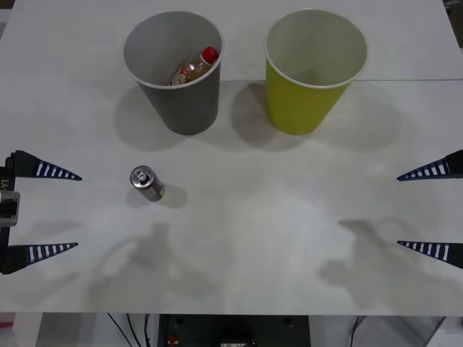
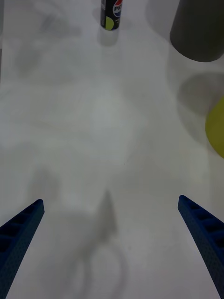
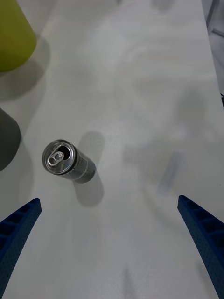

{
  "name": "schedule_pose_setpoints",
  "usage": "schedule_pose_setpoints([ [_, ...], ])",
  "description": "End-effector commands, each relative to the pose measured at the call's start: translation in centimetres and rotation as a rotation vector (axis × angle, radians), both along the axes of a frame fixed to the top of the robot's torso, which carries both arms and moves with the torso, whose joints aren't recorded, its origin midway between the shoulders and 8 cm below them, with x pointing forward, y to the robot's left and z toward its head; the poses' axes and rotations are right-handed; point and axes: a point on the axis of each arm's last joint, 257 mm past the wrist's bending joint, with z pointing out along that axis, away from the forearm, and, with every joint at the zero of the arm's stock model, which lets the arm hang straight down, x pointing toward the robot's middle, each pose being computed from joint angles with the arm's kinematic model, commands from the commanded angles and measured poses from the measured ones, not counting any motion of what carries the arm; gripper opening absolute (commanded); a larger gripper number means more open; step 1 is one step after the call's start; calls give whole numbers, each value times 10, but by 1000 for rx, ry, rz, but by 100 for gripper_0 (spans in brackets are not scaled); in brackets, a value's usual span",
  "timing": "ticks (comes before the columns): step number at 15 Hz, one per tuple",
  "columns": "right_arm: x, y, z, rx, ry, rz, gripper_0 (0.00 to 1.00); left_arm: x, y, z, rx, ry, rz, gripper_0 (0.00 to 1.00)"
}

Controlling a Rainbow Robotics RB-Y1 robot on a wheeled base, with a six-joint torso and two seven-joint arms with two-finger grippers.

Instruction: Put the can into the green bin and the plastic bottle into the gray bin

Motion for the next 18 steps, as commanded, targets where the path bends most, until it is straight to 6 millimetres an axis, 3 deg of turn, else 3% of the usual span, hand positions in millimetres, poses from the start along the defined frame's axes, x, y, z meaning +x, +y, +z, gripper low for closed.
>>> schedule_pose_setpoints([
  [1, 0, 0, 0, 0, 0, 0, 100, 0, 0, 0, 0, 0, 0, 100],
  [2, 0, 0, 0, 0, 0, 0, 100, -4, 1, -12, -7, 34, 9, 100],
  [9, 0, 0, 0, 0, 0, 0, 100, 4, 5, -12, -67, 60, 68, 100],
  [18, 0, 0, 0, 0, 0, 0, 100, 34, 9, -24, -423, 165, 290, 100],
])
